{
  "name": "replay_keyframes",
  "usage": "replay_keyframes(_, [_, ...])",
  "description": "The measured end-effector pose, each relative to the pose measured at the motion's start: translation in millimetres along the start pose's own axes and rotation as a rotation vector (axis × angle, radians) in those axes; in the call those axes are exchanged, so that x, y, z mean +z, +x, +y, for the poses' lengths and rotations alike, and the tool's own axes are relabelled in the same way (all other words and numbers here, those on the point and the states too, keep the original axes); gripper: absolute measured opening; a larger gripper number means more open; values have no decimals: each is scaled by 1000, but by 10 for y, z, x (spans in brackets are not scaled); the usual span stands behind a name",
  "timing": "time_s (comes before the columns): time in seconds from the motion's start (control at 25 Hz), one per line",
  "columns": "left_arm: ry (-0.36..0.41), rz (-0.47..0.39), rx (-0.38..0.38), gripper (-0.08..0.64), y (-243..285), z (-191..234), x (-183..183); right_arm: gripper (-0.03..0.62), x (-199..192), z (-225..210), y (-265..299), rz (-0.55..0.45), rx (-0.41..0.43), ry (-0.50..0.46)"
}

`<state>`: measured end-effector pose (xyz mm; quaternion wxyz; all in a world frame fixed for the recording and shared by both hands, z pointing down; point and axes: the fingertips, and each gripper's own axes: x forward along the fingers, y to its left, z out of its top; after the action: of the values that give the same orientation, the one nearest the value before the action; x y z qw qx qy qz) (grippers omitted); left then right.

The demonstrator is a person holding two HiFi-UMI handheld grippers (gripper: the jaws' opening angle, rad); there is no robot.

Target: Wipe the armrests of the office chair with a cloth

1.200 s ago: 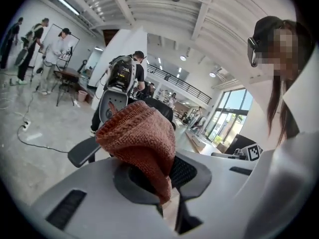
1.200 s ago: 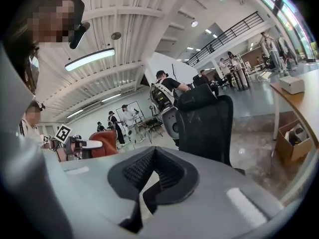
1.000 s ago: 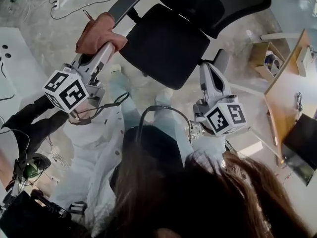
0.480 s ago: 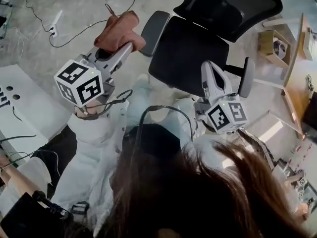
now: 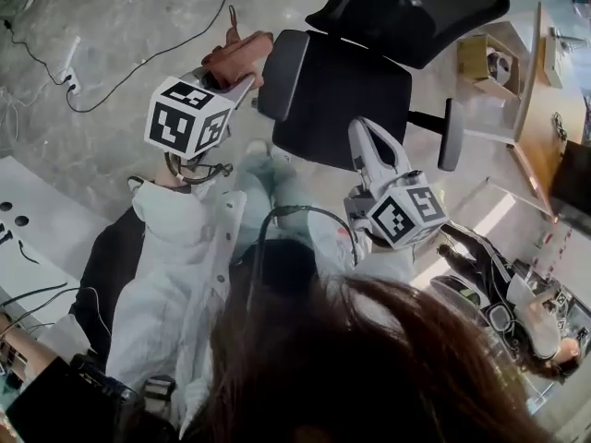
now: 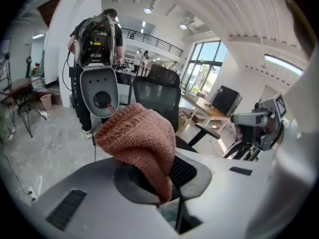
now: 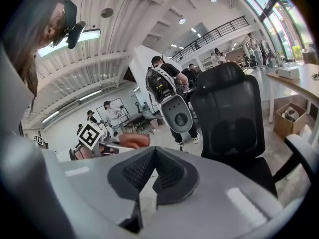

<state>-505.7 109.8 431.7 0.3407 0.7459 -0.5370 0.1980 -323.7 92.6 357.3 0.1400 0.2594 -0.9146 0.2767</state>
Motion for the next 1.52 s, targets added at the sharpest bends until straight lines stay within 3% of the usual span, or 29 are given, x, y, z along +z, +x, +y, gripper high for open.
replay_keyframes(0.24, [162, 155, 89, 46, 639, 212, 123, 2, -258, -74, 25, 39, 18, 96])
replay_keyframes(0.4, [251, 285, 105, 46, 1180, 364, 239, 2, -379, -139, 84, 57, 18, 183])
replay_keyframes(0.68, [781, 579, 285, 46, 2011, 688, 323, 2, -436, -580, -31, 34, -69, 284])
replay_keyframes(0.8, [919, 714, 315, 46, 2225, 691, 121, 2, -419, -765, -151, 14, -102, 332])
replay_keyframes(0.92, [973, 804, 300, 46, 2264, 661, -59, 2, -366, -871, -184, -4, -112, 358])
replay_keyframes(1.12, [1008, 834, 264, 46, 2133, 553, -183, 2, -302, -909, -182, -27, -96, 385])
replay_keyframes(1.36, [1049, 990, 157, 46, 1784, 336, -556, 2, -201, -826, -69, -25, -59, 376])
replay_keyframes(1.52, [1073, 1015, 108, 46, 1540, 154, -803, 2, -157, -791, -67, -29, -44, 376])
